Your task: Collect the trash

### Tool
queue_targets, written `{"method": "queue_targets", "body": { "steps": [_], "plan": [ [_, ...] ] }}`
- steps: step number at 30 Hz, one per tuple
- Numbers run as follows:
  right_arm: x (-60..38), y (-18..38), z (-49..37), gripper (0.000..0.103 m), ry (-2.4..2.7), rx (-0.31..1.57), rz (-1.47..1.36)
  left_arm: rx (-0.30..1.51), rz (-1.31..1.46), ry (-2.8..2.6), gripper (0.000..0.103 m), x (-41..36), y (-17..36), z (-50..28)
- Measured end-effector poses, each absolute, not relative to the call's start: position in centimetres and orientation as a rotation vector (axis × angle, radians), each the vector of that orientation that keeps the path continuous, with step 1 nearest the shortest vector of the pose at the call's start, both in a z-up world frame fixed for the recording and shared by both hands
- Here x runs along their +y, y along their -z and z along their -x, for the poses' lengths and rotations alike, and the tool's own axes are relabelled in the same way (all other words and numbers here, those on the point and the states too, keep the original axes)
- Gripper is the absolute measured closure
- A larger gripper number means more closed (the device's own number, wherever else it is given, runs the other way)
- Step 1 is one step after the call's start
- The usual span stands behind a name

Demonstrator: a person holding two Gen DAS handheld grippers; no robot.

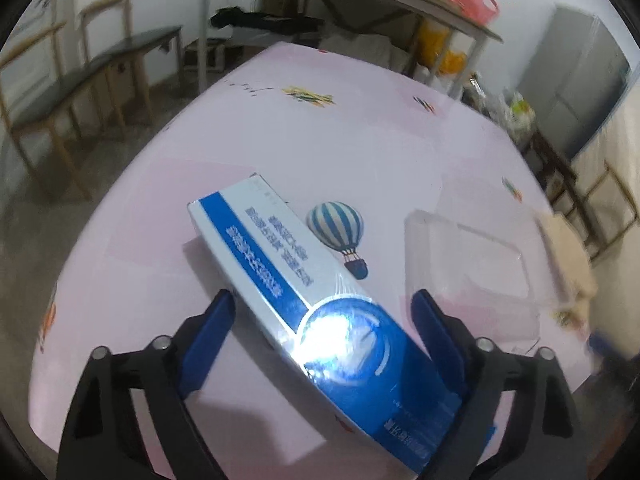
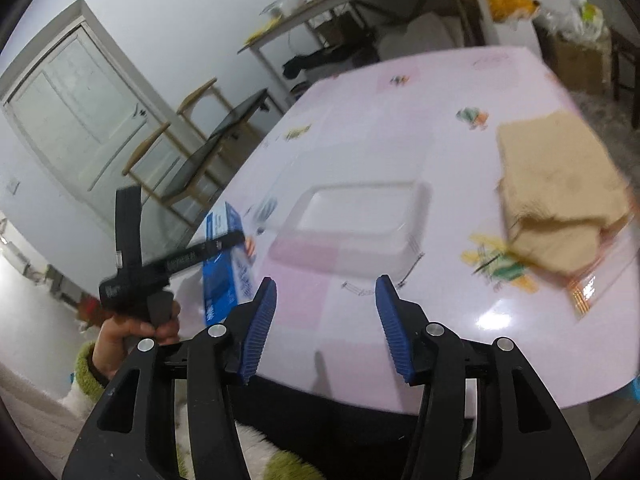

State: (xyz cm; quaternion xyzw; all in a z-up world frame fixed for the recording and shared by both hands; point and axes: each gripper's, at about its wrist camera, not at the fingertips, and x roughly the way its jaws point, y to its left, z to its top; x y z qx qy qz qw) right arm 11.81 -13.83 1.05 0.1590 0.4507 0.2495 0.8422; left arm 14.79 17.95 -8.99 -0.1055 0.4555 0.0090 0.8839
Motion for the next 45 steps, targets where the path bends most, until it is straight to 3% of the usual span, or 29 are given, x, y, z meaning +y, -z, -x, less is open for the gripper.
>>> {"method": "queue_targets", "body": {
  "steps": [9, 15, 22, 34, 45],
  "plan": [
    [-11.5, -2.3, -20.1, 0.053, -0.54, 0.956, -0.02, 0.947, 0.077, 0.193, 0.029, 16.0, 8.6, -14.9],
    [-8.4, -0.9, -24.5, 0.055, -0.569, 0.981, 0.225, 0.974, 0.048, 0.295, 0.029, 15.4, 8.5, -15.0],
    [-6.0, 1.6, -27.7, 0.06, -0.675, 1.11, 0.292, 1.007, 0.126, 0.306, 0.029, 15.7, 8.9, -15.2],
    [-8.9, 1.5, -26.7, 0.097, -0.602, 1.242, 0.103, 0.997, 0.073, 0.253, 0.029, 15.7, 8.7, -14.3],
    [-12.2, 0.6, -21.1, 0.098, -0.508, 1.294, -0.053, 0.988, 0.031, 0.256, 0.029, 15.1, 8.4, -14.0]
  ]
}}
